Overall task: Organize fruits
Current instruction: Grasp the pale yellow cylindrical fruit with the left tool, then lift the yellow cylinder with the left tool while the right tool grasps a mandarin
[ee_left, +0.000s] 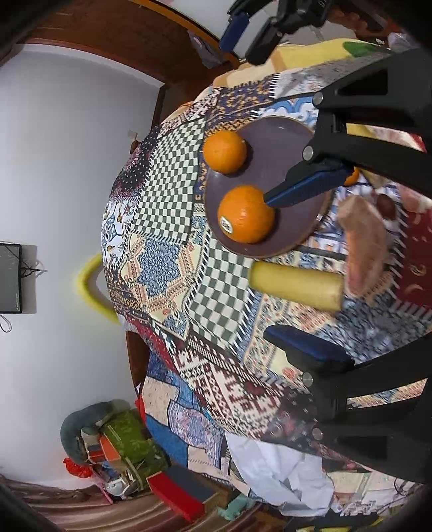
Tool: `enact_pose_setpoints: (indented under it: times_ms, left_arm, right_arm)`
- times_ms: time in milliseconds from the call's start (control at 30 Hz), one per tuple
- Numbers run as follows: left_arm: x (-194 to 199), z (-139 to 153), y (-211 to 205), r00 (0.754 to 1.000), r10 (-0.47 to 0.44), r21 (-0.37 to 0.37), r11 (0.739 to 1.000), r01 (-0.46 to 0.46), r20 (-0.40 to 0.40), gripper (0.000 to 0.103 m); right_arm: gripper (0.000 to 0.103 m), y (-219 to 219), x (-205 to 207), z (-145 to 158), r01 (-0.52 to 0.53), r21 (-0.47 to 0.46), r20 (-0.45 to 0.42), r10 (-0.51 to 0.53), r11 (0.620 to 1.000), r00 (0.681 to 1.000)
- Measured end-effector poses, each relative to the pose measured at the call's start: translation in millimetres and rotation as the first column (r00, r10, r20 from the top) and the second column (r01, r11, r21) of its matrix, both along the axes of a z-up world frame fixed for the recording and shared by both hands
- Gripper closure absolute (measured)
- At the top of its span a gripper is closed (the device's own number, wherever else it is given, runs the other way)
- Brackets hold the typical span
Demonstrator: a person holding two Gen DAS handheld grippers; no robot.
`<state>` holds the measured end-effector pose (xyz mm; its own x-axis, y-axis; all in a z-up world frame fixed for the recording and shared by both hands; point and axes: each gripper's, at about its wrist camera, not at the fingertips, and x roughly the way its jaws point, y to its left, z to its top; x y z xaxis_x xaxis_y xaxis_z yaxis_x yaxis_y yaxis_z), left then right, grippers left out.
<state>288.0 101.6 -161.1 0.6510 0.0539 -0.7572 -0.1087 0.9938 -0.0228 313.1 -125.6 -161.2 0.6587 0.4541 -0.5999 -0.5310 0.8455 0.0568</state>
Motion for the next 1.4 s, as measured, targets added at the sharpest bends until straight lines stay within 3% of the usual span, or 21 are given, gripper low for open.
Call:
enact_pose_setpoints:
  times_ms: [400, 767, 933, 1000, 1067, 1100, 1400]
  left_arm:
    - [-34.3, -30.9, 14.3, 0.999, 0.017, 0.008, 1.0, -0.016, -0.05, 0.031]
    - [-6.1, -78.3, 21.6, 0.994, 0.005, 0.014, 1.0, -0.004, -0.106, 0.032]
    - [12.3, -95.6, 27.9, 0.989, 0.011, -0.008, 1.0, -0.012, -0.147, 0.045]
    - [15.1, -98.5, 28.8, 0.99, 0.013, -0.014, 1.0, -0.015, -0.137, 0.046]
    - [15.9, -98.1, 28.1, 0.992, 0.006, -0.021, 1.0, -0.009, -0.13, 0.054]
    - [15.6, -97.3, 27.4, 0.992, -0.007, -0.039, 0.999, 0.002, -0.129, 0.063]
    - [-13.2, -75.6, 28.9, 0.995, -0.002, -0.02, 1.0, 0.0, -0.103, 0.064]
  right_arm:
    - [0.027, -12.6, -35.4, -24.1, 0.034, -0.037, -0.051, -0.035, 0.999, 0.998]
    - [0.027, -24.8, -35.6, -67.1, 0.084, -0.041, -0.184, -0.091, 0.996, 0.979]
    - [0.027, -25.5, -32.7, -75.1, 0.085, -0.047, -0.203, -0.093, 0.995, 0.975]
    - [0.027, -24.9, -33.3, -76.2, 0.082, -0.053, -0.204, -0.091, 0.995, 0.975]
    - [0.027, -25.4, -33.6, -76.5, 0.078, -0.049, -0.21, -0.087, 0.996, 0.974]
    - [0.027, -26.0, -33.9, -76.6, 0.077, -0.045, -0.215, -0.085, 0.996, 0.973]
    - [0.027, -25.2, -51.1, -70.5, 0.051, -0.043, -0.209, -0.059, 0.998, 0.976]
